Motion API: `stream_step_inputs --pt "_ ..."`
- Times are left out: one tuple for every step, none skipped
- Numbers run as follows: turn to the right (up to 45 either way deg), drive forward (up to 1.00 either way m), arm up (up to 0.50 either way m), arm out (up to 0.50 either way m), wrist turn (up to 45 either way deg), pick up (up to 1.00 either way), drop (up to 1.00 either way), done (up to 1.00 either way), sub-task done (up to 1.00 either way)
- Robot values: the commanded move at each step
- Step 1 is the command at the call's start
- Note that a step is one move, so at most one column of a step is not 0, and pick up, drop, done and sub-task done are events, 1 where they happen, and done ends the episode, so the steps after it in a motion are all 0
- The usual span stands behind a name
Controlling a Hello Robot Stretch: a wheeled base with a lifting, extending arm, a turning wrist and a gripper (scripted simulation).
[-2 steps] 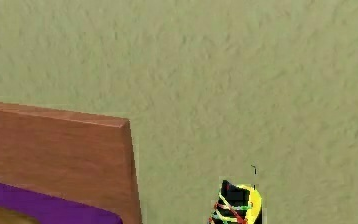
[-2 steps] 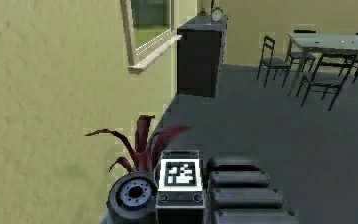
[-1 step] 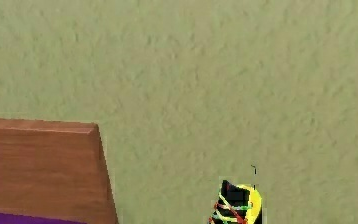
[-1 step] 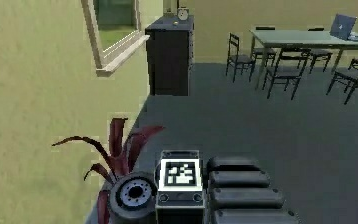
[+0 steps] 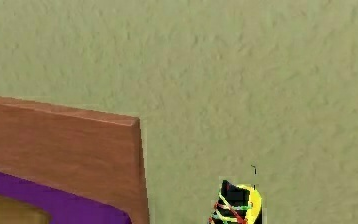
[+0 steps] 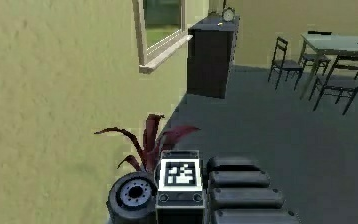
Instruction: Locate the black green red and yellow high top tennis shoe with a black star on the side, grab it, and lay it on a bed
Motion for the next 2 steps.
stream_step_inputs --pt "-45.0 0.00 0.00 0.00 0.0 0.00 0.00 0.00 0.00" --pt "-45.0 0.00 0.00 0.00 0.0 0.00 0.00 0.00 0.00"
